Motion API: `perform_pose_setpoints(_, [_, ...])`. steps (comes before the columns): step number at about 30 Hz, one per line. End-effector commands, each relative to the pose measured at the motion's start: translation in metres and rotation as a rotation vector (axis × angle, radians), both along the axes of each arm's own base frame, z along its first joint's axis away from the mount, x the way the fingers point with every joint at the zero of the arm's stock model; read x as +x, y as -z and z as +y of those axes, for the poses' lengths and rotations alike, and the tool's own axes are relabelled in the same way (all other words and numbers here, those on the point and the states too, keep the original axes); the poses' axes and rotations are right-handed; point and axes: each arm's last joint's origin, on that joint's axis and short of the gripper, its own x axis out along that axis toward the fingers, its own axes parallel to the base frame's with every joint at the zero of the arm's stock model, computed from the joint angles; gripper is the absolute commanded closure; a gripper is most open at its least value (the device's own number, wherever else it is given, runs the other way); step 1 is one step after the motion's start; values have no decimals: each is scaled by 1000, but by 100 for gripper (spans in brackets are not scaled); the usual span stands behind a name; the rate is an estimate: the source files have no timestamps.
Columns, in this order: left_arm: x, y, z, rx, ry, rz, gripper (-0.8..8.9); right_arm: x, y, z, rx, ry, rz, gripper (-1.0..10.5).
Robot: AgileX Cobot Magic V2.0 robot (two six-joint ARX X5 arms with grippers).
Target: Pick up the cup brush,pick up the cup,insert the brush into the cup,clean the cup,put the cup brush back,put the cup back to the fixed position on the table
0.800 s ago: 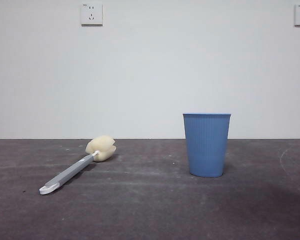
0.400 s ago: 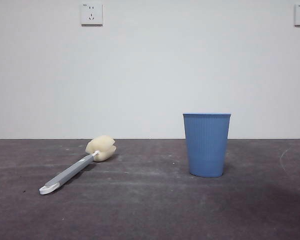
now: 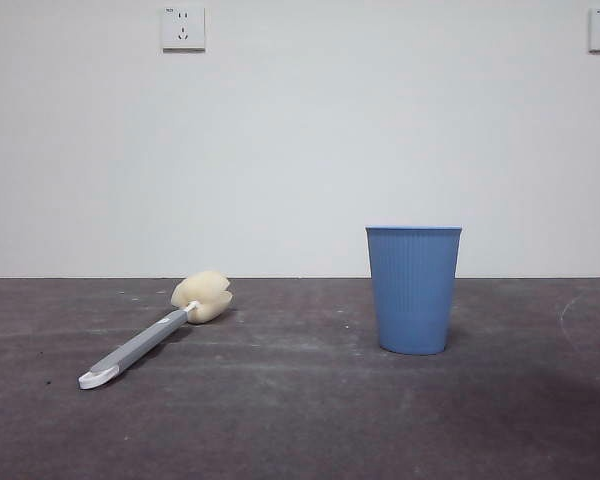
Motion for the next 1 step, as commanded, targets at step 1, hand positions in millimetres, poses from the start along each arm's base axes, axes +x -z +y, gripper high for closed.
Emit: perform_pose_setpoints(1, [1,4,0,-6,-4,11,817,0,4,0,8,6,8,945])
